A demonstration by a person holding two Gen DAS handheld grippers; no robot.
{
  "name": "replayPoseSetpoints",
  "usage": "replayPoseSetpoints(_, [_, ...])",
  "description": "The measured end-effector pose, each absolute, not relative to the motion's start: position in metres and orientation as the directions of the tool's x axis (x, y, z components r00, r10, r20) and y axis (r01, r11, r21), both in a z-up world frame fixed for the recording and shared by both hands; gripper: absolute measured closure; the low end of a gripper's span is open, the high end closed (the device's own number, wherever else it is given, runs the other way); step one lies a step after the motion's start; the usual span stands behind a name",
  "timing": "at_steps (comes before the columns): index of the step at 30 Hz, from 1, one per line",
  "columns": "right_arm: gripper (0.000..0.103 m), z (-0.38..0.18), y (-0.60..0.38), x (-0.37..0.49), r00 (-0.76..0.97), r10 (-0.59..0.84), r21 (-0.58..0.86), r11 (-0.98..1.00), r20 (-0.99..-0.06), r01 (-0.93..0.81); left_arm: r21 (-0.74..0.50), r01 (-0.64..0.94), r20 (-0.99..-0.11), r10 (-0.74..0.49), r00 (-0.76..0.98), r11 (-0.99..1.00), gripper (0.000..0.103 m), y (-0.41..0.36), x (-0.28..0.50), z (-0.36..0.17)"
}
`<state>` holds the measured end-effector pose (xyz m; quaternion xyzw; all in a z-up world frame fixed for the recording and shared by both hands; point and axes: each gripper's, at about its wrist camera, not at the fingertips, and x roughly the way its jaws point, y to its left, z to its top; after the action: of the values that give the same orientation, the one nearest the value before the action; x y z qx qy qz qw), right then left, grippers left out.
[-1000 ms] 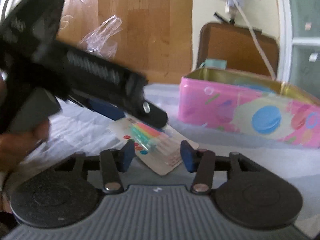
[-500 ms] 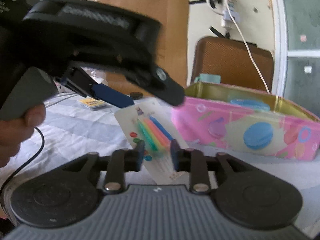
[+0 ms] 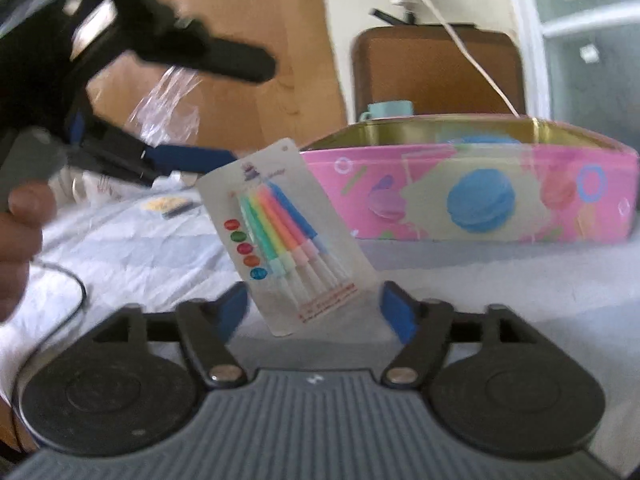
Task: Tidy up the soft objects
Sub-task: 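Carry the candle card into the pink tin and release it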
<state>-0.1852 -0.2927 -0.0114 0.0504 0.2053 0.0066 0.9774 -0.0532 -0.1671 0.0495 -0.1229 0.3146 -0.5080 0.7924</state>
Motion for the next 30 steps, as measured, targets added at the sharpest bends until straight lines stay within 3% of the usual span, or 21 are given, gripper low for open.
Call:
replayPoseSetpoints(8, [0.009, 0.005, -0.296, -0.147, 0.858, 0.074, -0.135, 0.977, -0.509, -0.165, -0.456, 0.773, -0.375, -0.883, 0.282, 0.440, 0.014, -0.172, -0.067, 0.056])
replayPoseSetpoints(9, [0.015, 0.003, -0.299, -0.142, 0.853, 0.078, -0.129, 0.977, -0.516, -0.168, -0.445, 0.781, -0.374, -0.883, 0.284, 0.439, 0.014, -0.173, -0.069, 0.057])
replayPoseSetpoints(10, [0.027, 0.001, -0.304, -0.137, 0.839, 0.101, -0.095, 0.980, -0.535, -0.178, -0.434, 0.786, -0.376, -0.881, 0.286, 0.440, 0.014, -0.175, -0.071, 0.058])
replayPoseSetpoints(12, [0.028, 0.003, -0.309, -0.141, 0.842, 0.143, -0.036, 0.981, -0.520, -0.189, -0.418, 0.788, -0.391, -0.873, 0.292, 0.451, 0.012, -0.176, -0.072, 0.058])
replayPoseSetpoints(17, [0.029, 0.002, -0.308, -0.156, 0.882, 0.080, -0.044, 0.993, -0.465, -0.113, -0.386, 0.745, -0.463, -0.813, 0.353, 0.544, 0.010, -0.176, -0.063, 0.045])
replayPoseSetpoints(19, [0.029, 0.005, -0.306, -0.160, 0.884, 0.091, -0.022, 0.993, -0.458, -0.114, -0.373, 0.730, -0.504, -0.786, 0.358, 0.572, 0.016, -0.180, -0.060, 0.039])
replayPoseSetpoints(21, [0.029, 0.010, -0.301, -0.163, 0.892, 0.099, -0.023, 0.992, -0.440, -0.121, -0.373, 0.732, -0.527, -0.779, 0.339, 0.571, 0.044, -0.183, -0.060, 0.033])
replayPoseSetpoints(23, [0.029, 0.018, -0.297, -0.163, 0.899, 0.095, -0.028, 0.993, -0.427, -0.118, -0.381, 0.734, -0.531, -0.783, 0.325, 0.563, 0.057, -0.186, -0.058, 0.034])
replayPoseSetpoints(26, [0.029, 0.035, -0.303, -0.162, 0.917, 0.084, -0.013, 0.995, -0.391, -0.097, -0.373, 0.757, -0.504, -0.803, 0.320, 0.536, 0.057, -0.188, -0.054, 0.053])
replayPoseSetpoints(30, [0.028, 0.064, -0.314, -0.160, 0.956, 0.015, -0.056, 0.998, -0.292, -0.033, -0.311, 0.796, -0.455, -0.817, 0.355, 0.519, 0.049, -0.207, -0.049, 0.092])
